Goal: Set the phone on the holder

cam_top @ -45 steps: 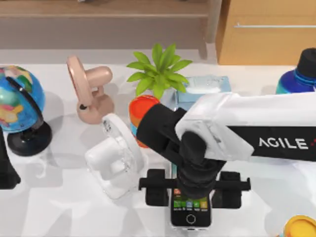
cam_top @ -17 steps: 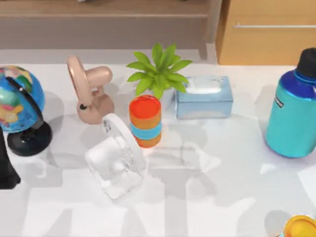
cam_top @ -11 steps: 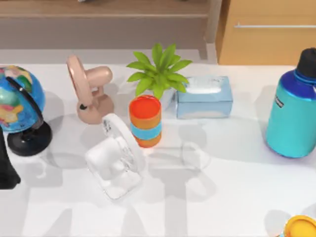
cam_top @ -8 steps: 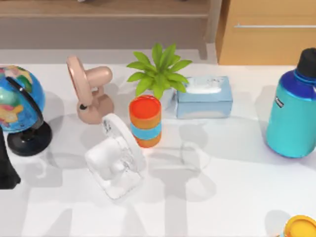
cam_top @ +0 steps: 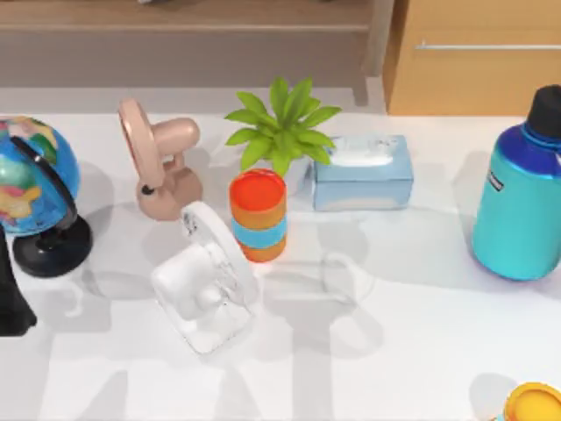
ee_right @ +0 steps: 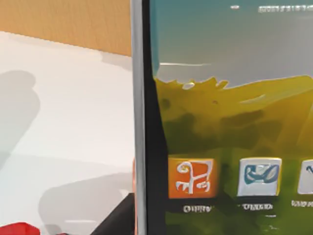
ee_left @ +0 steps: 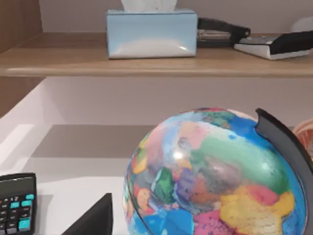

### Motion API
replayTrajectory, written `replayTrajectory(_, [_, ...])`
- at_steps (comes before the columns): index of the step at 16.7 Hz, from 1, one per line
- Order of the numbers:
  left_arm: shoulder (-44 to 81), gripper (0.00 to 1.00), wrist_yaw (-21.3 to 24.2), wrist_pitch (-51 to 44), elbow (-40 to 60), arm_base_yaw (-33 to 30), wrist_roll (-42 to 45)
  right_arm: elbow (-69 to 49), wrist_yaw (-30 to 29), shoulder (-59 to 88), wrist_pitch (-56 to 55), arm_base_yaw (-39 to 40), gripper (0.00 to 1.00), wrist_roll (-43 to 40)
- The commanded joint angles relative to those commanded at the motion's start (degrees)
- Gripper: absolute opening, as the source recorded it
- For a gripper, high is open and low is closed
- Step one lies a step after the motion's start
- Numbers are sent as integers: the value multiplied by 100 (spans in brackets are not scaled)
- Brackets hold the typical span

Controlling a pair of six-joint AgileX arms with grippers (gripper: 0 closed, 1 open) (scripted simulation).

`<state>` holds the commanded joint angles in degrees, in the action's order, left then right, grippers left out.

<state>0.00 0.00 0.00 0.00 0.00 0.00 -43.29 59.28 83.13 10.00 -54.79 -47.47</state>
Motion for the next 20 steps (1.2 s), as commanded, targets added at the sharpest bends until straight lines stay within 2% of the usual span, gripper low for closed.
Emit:
replayTrajectory(8, [0, 100, 0, 0, 0, 0, 0, -79, -20, 170, -970, 319, 0, 690])
replayTrajectory(12, [0, 100, 0, 0, 0, 0, 0, 123, -268, 447, -1305, 687, 0, 1079])
replayTrajectory(16, [0, 100, 0, 0, 0, 0, 0, 152, -644, 560, -1497, 944, 0, 1182])
replayTrajectory(20, [0, 100, 0, 0, 0, 0, 0, 152, -655, 562, -1500, 950, 0, 1182])
